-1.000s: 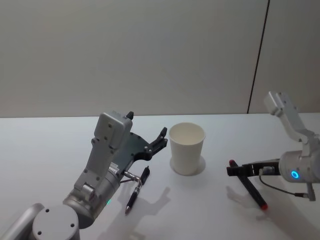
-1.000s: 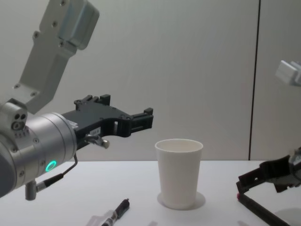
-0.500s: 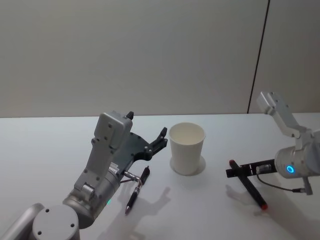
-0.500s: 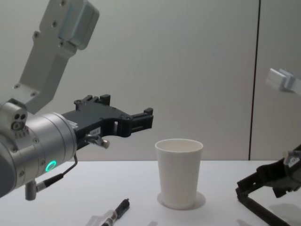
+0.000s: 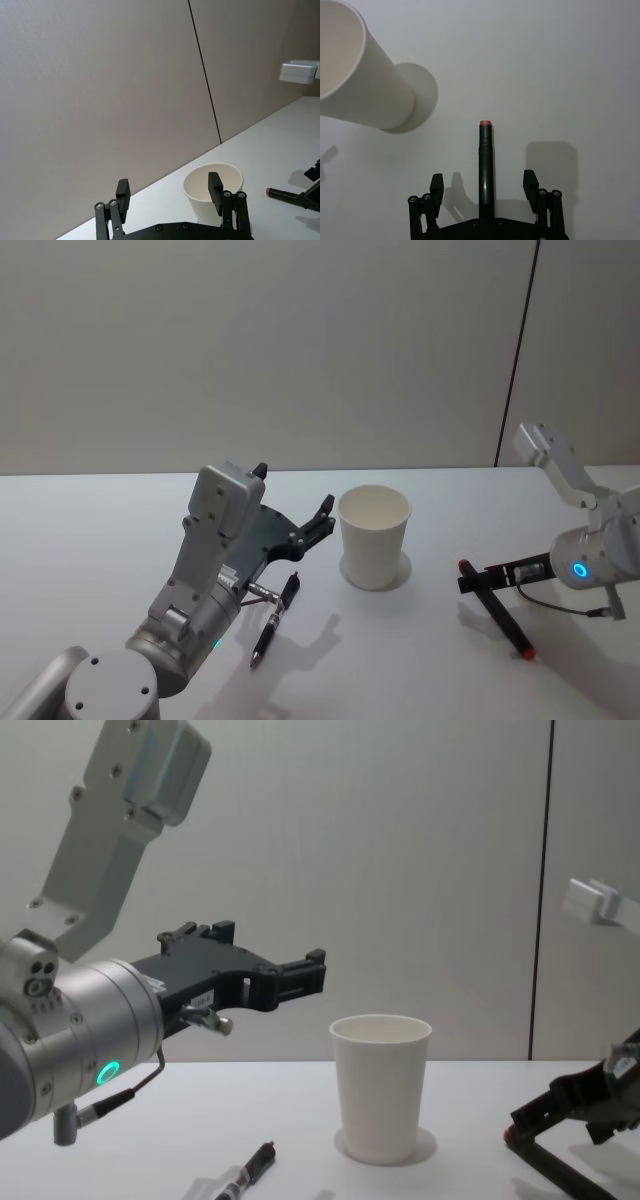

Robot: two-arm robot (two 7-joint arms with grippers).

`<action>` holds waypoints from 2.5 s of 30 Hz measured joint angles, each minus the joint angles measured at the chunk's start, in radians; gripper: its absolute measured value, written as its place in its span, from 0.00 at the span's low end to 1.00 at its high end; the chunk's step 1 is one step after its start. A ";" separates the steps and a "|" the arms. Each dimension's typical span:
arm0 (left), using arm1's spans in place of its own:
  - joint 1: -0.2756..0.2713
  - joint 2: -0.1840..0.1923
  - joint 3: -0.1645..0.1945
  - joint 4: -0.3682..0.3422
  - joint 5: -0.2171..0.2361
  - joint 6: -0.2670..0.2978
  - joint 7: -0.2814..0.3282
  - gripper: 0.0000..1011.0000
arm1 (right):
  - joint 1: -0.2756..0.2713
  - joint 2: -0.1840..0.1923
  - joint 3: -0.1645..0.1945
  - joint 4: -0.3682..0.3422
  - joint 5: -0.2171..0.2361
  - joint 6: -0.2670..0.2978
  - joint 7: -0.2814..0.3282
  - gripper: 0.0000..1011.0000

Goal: Place the pen into the pen holder.

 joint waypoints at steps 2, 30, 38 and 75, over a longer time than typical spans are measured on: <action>0.000 0.000 0.000 0.000 0.000 0.000 0.000 0.99 | 0.007 -0.001 -0.002 0.013 -0.008 -0.002 0.007 0.99; 0.000 0.000 0.000 0.000 0.000 0.000 0.000 0.99 | 0.065 -0.022 -0.040 0.122 -0.102 -0.044 0.092 0.99; 0.000 0.000 0.000 0.000 0.000 0.000 0.000 0.99 | 0.081 -0.031 -0.058 0.146 -0.141 -0.049 0.112 0.99; 0.000 0.000 0.000 0.000 0.000 0.000 0.000 0.99 | 0.111 -0.054 -0.082 0.205 -0.213 -0.082 0.125 0.99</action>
